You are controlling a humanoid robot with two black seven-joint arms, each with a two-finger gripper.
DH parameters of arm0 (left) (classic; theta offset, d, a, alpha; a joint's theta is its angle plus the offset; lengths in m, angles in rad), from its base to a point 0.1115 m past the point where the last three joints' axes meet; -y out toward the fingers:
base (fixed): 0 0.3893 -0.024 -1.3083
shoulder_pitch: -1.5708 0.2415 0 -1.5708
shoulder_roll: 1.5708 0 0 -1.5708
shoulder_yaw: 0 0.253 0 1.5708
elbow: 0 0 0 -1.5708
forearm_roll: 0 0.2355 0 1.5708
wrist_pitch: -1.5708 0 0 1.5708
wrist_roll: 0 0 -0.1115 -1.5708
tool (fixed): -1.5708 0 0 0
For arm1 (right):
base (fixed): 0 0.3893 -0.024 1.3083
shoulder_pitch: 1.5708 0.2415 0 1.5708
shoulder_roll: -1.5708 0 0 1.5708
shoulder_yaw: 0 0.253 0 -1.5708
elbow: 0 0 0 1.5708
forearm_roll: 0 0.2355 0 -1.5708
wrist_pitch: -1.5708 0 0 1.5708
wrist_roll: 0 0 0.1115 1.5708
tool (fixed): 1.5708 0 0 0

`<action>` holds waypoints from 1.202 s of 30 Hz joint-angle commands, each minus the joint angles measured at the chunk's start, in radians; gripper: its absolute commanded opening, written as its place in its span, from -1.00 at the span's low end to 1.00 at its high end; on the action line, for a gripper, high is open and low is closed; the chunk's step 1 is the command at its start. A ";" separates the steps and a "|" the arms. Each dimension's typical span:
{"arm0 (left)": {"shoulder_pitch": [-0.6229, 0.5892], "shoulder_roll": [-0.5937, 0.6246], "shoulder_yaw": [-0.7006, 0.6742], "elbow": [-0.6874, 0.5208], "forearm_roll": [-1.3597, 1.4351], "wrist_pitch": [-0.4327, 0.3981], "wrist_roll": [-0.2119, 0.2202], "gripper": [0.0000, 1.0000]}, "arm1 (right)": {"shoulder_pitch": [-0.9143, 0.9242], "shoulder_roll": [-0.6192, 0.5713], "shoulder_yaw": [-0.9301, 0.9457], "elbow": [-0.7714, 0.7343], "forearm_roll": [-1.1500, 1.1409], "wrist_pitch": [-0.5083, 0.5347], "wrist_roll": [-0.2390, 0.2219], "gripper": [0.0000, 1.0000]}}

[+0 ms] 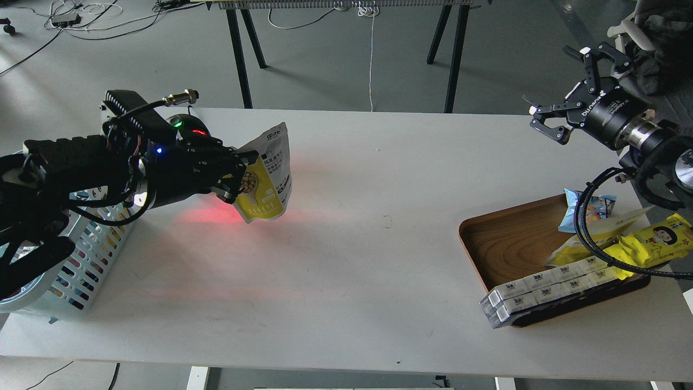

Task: Scan snack and place in basket
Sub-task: 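Lift the packet and bring it in front of the scanner, then hold the packet at the scanner's red light, turning it slightly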

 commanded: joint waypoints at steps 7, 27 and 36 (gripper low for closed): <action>0.002 0.010 0.007 0.000 0.001 0.000 0.005 -0.97 | -0.002 0.002 0.000 0.000 -0.008 0.000 0.000 0.93; 0.002 -0.109 -0.004 0.000 0.000 0.051 0.120 -0.96 | 0.000 0.002 0.000 0.001 -0.015 -0.012 0.000 0.93; 0.002 -0.035 0.004 0.000 -0.006 0.056 0.091 -0.96 | -0.002 0.002 0.000 0.001 -0.015 -0.014 0.000 0.93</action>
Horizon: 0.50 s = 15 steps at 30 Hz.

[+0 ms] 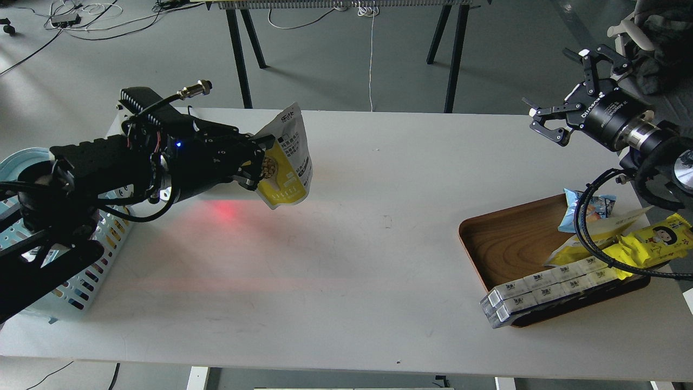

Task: Scan snack and place in basket
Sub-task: 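Hold the packet at the scanner's red light, turning it slightly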

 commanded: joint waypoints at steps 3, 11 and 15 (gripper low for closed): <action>-0.002 0.083 0.012 0.000 0.000 -0.008 -0.070 -0.96 | 0.000 0.001 0.000 0.000 0.000 0.000 0.000 0.93; 0.000 0.146 0.009 0.000 -0.002 -0.017 -0.233 -0.97 | 0.000 0.013 -0.001 0.000 -0.001 -0.002 0.000 0.93; 0.000 0.152 0.008 0.000 -0.002 -0.015 -0.294 -0.97 | 0.000 0.015 -0.001 0.000 -0.001 -0.002 0.000 0.93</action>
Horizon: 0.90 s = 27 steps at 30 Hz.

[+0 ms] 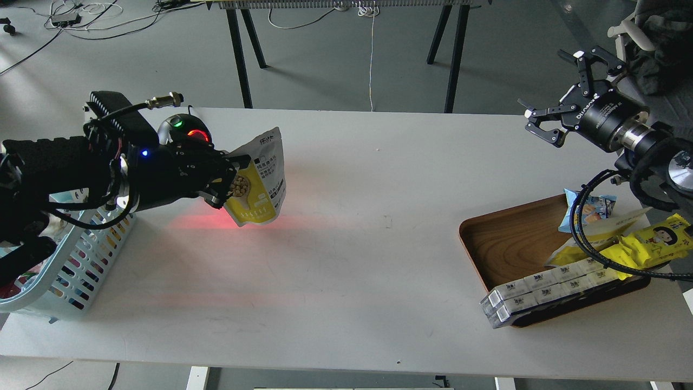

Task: Scan snack and place in basket
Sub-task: 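Hold the packet at the scanner's red light, turning it slightly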

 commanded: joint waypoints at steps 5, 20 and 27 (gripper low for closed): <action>0.000 -0.008 -0.006 0.000 -0.008 0.011 -0.042 -0.97 | -0.002 0.001 0.000 -0.002 0.000 0.000 0.000 0.93; -0.003 0.001 -0.031 0.000 -0.014 0.022 0.097 -0.96 | -0.009 0.007 0.000 0.000 0.000 0.000 0.000 0.93; -0.006 -0.028 -0.031 0.000 -0.015 0.034 0.107 -0.96 | -0.009 0.007 0.000 0.000 0.000 0.000 0.000 0.93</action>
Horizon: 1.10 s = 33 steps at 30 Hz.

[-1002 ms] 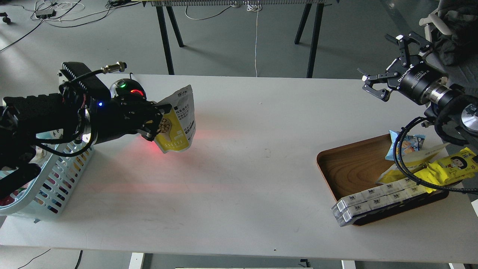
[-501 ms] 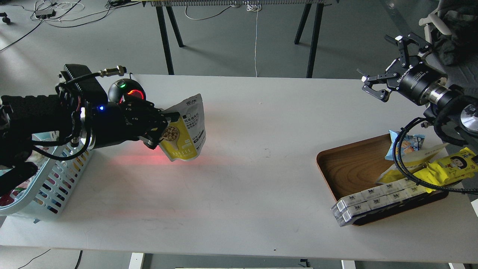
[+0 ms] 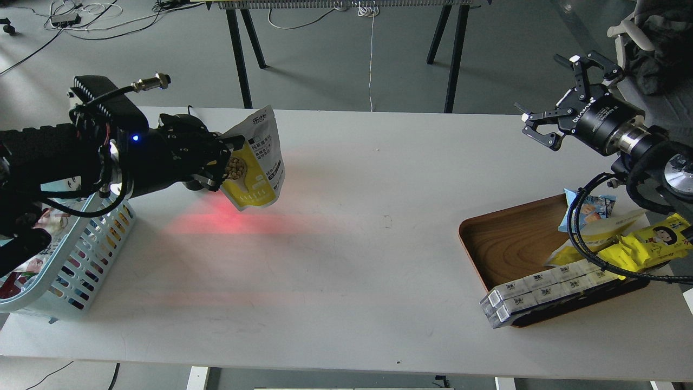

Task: Scan snack and place in basket
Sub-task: 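Hold the packet at the scanner's red light, turning it slightly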

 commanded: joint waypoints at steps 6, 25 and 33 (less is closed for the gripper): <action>0.002 -0.030 0.003 0.000 -0.003 -0.005 0.045 -0.96 | 0.000 0.000 0.000 0.000 0.000 0.000 0.000 0.93; 0.026 -0.028 0.017 0.002 0.002 -0.013 0.090 -0.96 | -0.006 0.000 0.000 0.000 0.000 0.000 0.000 0.93; 0.069 -0.027 0.015 0.002 0.003 0.033 0.081 -0.96 | -0.006 0.000 0.000 0.000 0.000 0.000 0.000 0.93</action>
